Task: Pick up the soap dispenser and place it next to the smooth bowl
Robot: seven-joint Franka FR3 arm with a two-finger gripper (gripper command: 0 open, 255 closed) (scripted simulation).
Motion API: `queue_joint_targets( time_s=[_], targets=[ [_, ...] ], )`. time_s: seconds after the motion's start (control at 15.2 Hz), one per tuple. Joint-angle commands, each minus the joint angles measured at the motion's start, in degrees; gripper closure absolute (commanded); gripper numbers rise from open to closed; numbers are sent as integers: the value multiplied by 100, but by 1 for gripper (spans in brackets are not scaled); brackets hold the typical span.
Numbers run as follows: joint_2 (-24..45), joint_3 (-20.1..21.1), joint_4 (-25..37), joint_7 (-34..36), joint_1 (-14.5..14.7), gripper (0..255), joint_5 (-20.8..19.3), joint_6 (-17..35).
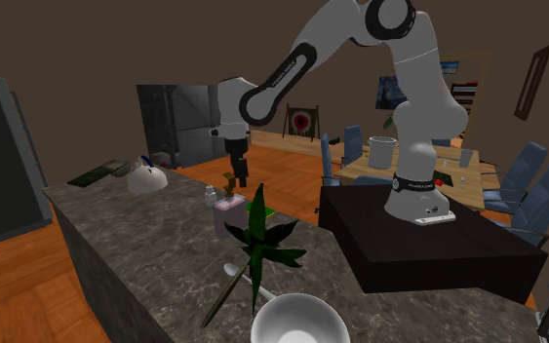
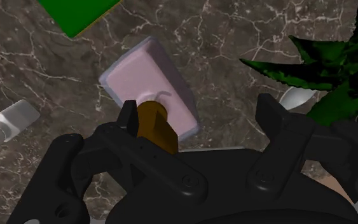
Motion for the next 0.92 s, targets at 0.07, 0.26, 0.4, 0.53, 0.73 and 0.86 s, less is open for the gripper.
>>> queue_joint_targets(
  time_s=[0.07,0.26,0.4,0.53,0.73,0.86],
  targets=[
    [676,66,662,-138,-59,0,83,69],
    [1353,136,1406,-238,-107,0,138,57],
    [1792,179,1925,-292,-134,0,160,10],
    [1899,190,1936,-292,-144,0,161,106],
    [2065,203,1962,-294,-156,0,164,246],
    [2179,211,1987,-294,-164,0,165,336]
  ],
)
